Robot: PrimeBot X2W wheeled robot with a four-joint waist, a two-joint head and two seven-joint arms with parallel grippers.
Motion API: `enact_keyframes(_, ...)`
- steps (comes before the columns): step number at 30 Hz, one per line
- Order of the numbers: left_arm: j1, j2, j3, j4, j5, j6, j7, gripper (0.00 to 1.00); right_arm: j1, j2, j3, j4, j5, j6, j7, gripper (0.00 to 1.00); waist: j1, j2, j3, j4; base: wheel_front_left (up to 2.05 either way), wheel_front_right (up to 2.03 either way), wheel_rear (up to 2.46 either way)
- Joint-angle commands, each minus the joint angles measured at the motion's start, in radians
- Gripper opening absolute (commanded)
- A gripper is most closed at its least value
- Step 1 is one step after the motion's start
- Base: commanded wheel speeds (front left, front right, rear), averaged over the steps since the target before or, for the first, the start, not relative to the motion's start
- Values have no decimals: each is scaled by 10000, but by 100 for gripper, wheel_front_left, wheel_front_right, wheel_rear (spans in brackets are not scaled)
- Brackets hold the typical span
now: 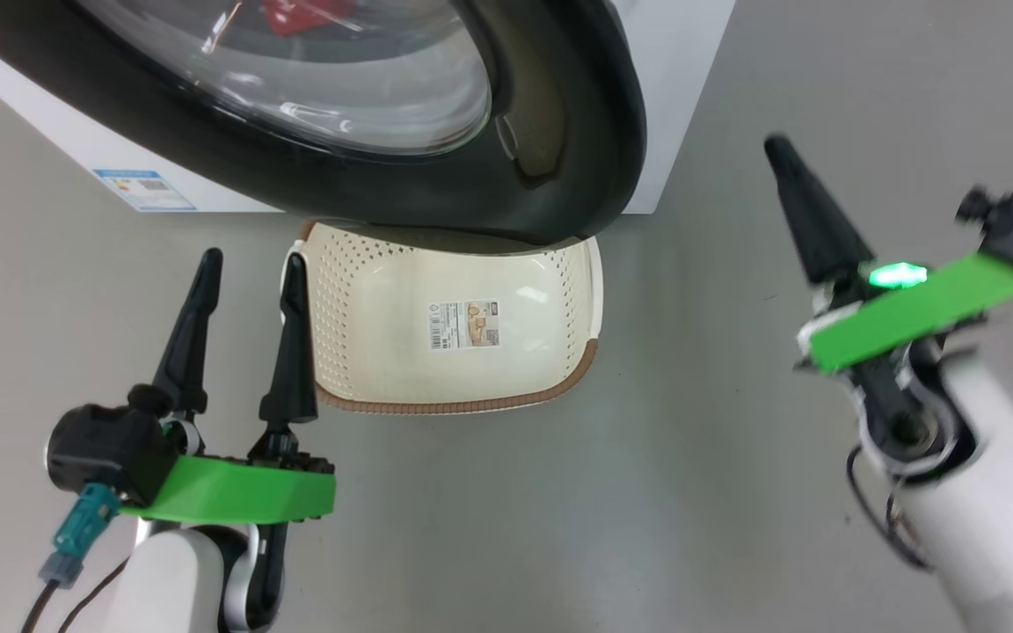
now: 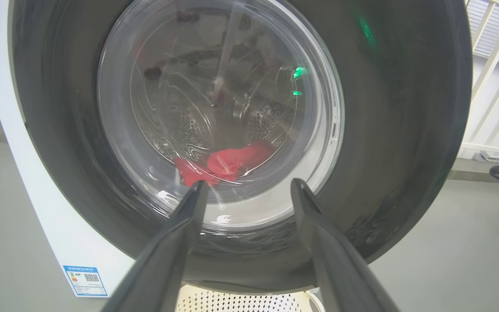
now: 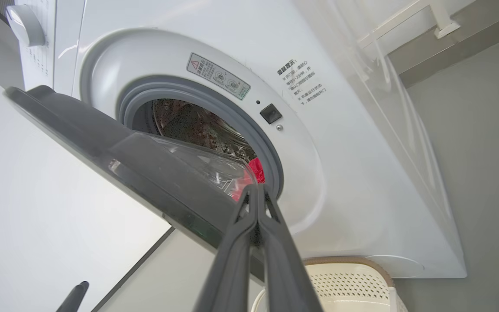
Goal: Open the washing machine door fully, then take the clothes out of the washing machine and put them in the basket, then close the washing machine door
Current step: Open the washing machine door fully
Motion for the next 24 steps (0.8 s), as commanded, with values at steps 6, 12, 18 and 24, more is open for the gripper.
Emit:
enact_keyframes(6, 38, 210, 97, -173, -136, 129, -48, 100, -1565, -645, 323, 49, 3555, 65, 1985, 0, 0, 0, 12, 331, 0, 0, 0)
enact_keyframes(12, 75, 210, -89, -115, -276, 189, -48, 100, -2543, -701, -140, 743, 5992, 65, 4179, 0, 0, 0, 19, 610, 0, 0, 0)
enact_keyframes(18, 72, 210, -192, -46, -338, 217, -48, 100, -3360, -582, -528, 1824, 7504, 65, 6197, 0, 0, 0, 34, 883, 0, 0, 0)
enact_keyframes(24, 47, 210, -307, -7, -374, 231, -48, 100, -4163, -573, -573, 2842, 8103, 65, 7766, 0, 0, 0, 142, 1151, 0, 0, 0)
